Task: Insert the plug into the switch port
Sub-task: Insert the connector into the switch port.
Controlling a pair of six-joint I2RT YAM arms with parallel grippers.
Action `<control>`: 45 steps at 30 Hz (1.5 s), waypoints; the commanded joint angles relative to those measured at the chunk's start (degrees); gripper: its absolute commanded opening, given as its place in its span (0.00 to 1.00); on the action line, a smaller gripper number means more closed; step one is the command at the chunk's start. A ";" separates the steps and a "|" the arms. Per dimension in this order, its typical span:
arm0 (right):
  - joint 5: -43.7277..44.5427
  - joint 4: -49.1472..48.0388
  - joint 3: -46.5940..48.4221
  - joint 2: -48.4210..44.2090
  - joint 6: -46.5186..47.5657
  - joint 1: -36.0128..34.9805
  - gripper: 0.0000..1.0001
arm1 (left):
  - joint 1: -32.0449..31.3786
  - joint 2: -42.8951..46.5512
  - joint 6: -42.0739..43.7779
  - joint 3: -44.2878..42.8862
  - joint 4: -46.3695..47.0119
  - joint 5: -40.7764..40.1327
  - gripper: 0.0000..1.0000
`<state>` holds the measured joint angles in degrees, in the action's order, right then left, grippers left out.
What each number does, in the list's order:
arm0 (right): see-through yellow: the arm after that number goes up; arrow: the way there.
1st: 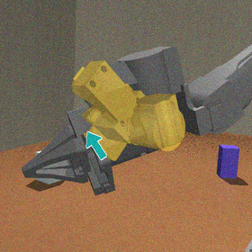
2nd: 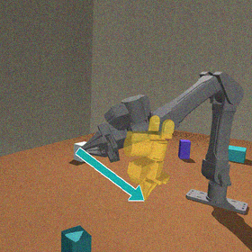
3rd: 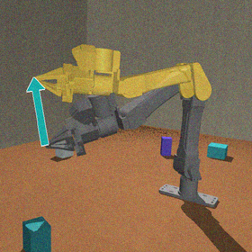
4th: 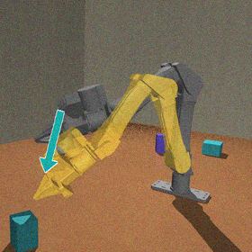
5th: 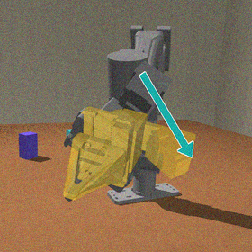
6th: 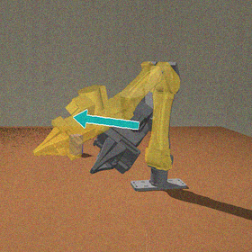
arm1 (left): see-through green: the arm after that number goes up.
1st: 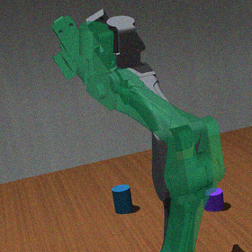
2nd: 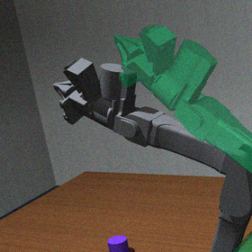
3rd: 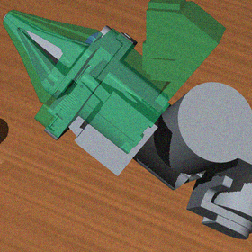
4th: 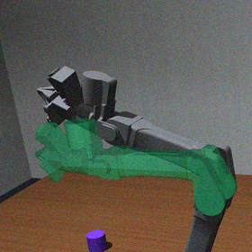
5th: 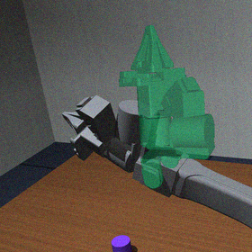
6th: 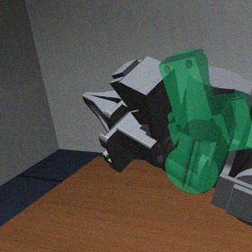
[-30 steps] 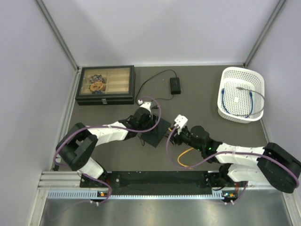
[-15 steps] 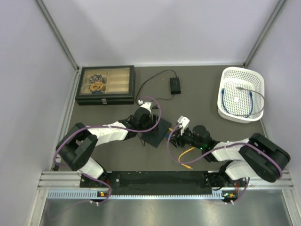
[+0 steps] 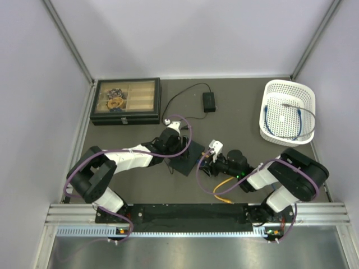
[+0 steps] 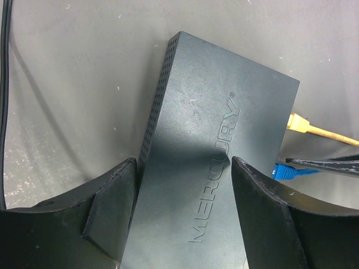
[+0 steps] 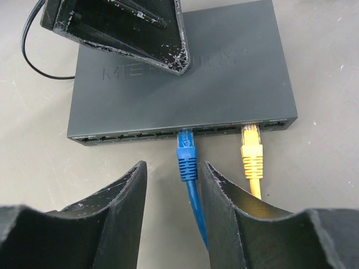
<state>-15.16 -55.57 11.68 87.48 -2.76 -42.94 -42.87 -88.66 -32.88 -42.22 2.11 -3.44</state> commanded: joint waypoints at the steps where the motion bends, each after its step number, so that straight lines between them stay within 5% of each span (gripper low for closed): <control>1: -0.40 -5.07 -0.17 1.46 0.66 0.57 0.41 | -0.19 -0.90 -0.95 -0.94 2.02 2.04 0.72; 4: -0.66 -5.95 -0.43 2.25 0.39 0.57 0.37 | -0.11 -0.99 -1.22 -1.03 1.93 1.95 0.72; 11: -0.66 -6.22 0.18 3.05 -0.31 -0.56 0.00 | -0.11 -1.07 -2.89 -0.50 3.16 2.65 0.71; 24: 7.16 -6.49 4.65 1.46 1.09 -4.61 0.00 | -1.86 -2.30 -4.82 1.78 5.45 9.07 0.68; 31: 9.18 -2.62 6.51 0.67 1.97 -4.52 0.00 | 0.94 -0.02 -2.72 1.96 3.08 3.98 0.71; 34: 10.06 0.28 7.91 0.76 2.32 -3.91 0.02 | 3.67 1.38 -0.52 -0.66 1.50 -0.42 0.77; 45: 11.11 10.99 10.73 -5.81 4.52 -3.56 0.42 | 8.59 4.89 4.41 -8.32 -0.70 -3.85 0.99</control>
<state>-5.15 -48.62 20.71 87.96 0.05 -46.44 -35.27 -88.62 -30.70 -48.21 1.91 -5.65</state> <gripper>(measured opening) 0.379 0.974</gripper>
